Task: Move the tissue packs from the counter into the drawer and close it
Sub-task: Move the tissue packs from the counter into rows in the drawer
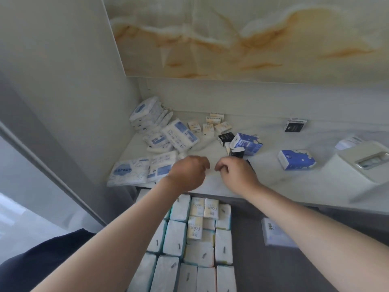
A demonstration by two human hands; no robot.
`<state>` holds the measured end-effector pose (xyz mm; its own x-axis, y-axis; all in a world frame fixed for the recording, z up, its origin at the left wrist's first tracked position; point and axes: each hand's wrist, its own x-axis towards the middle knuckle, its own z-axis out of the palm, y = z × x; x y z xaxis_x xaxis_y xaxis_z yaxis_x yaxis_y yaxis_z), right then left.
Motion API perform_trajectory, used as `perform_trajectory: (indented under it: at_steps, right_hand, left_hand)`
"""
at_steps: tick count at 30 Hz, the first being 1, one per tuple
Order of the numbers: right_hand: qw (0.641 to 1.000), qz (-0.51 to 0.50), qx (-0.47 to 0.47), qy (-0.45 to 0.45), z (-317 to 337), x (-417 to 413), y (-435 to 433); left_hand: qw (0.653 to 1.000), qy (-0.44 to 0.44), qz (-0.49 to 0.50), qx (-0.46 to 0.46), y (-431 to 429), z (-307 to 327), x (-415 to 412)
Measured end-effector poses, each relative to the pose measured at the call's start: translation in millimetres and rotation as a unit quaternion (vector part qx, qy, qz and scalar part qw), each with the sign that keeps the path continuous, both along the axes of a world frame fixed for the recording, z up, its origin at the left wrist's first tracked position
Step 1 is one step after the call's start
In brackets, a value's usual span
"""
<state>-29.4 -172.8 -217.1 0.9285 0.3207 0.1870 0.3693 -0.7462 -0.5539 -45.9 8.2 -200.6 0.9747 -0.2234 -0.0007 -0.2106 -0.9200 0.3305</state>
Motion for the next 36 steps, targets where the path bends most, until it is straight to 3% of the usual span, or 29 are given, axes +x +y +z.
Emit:
perform_trajectory:
  at_steps: [3,7,12,16,21,25,27,30,34,36]
  right_hand:
    - [0.999,-0.009,0.001,-0.031,22,43,1]
    - [0.991,0.014,-0.129,-0.032,37,105,15]
    - [0.979,0.014,-0.196,0.059,29,169,39]
    - [0.942,0.055,-0.311,0.112,15,201,60]
    - [0.962,0.065,-0.226,0.14,-5,217,72]
    - [0.989,0.01,-0.146,0.009,-4,232,68]
    - [0.98,-0.035,-0.192,-0.045,0,244,64]
    - [0.949,-0.077,-0.306,0.009,-4,257,64]
    - [0.941,-0.081,-0.329,0.005,-16,264,66]
    - [0.943,-0.073,-0.324,0.006,-20,267,66]
  left_hand:
    - [1.0,0.002,0.009,0.014,7,9,41]
    - [0.999,-0.003,0.048,0.0,20,6,101]
    - [0.997,-0.035,0.07,0.006,32,-12,165]
    - [0.998,-0.026,0.029,0.051,40,-32,199]
    - [0.993,0.003,0.025,0.113,46,-49,220]
    - [0.991,-0.047,0.048,0.112,46,-53,225]
    - [0.992,-0.053,0.054,0.102,46,-53,228]
    - [0.995,-0.037,0.052,0.073,47,-53,230]
    - [0.997,0.018,0.059,0.038,46,-48,231]
    - [0.998,0.002,0.055,0.014,46,-48,232]
